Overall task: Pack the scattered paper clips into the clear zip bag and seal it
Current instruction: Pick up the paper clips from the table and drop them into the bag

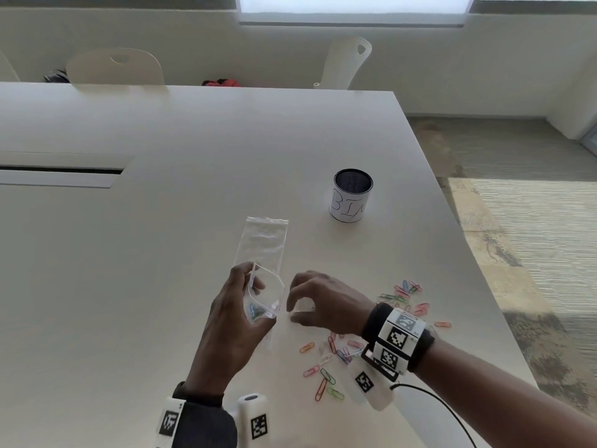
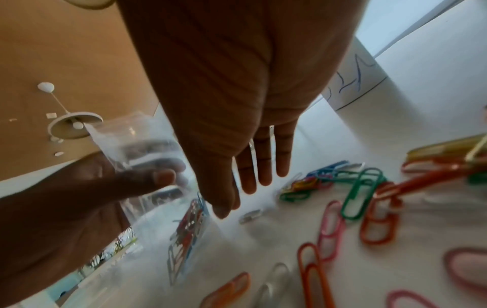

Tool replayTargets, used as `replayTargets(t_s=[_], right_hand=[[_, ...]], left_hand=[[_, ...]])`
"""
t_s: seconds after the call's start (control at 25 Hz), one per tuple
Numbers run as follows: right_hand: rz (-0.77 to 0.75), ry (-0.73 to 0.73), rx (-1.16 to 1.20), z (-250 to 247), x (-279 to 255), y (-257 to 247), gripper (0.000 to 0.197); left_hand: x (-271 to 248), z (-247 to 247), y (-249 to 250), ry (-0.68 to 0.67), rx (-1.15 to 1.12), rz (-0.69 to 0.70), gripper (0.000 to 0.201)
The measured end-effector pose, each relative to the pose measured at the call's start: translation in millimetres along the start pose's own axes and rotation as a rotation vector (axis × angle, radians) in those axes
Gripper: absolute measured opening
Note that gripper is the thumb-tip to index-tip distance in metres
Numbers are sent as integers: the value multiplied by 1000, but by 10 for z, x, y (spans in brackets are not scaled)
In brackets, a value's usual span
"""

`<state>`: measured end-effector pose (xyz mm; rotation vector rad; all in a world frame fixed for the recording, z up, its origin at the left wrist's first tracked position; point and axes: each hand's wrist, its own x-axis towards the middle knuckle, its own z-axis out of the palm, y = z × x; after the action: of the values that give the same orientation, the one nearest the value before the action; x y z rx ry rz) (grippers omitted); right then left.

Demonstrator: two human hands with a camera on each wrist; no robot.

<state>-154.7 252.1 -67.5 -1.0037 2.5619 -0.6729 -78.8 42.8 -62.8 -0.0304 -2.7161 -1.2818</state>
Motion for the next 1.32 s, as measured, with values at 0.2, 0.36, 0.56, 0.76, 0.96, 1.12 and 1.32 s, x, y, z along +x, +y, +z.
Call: replayTargets(t_s=[0.2,0.36,0.56,0.76,0.96,1.12,1.32], right_hand=[[-43,-54,-110,-65,-28,150,4],[60,-60,-95,-328,-240,262,17],[150,-214,-289,-367,-437,240,82],[107,-68,-203,-77,-510,227,47],[99,25,-224,36,-523,208,13],[100,56,-303,46,-440,121,19],[147,62,-260,-13,-325,154,16]], left_hand=[[-11,17,22,-7,3,18,70],[-17,21,24,-11,-15,26,67],[-15,29,41,-10,-36,34,65],[-25,61,39,-8,-30,27,66],[-40,82,37,-13,-20,11,68],[-39,101,60,-25,-17,2,69],[-8,130,77,-27,-23,2,70]])
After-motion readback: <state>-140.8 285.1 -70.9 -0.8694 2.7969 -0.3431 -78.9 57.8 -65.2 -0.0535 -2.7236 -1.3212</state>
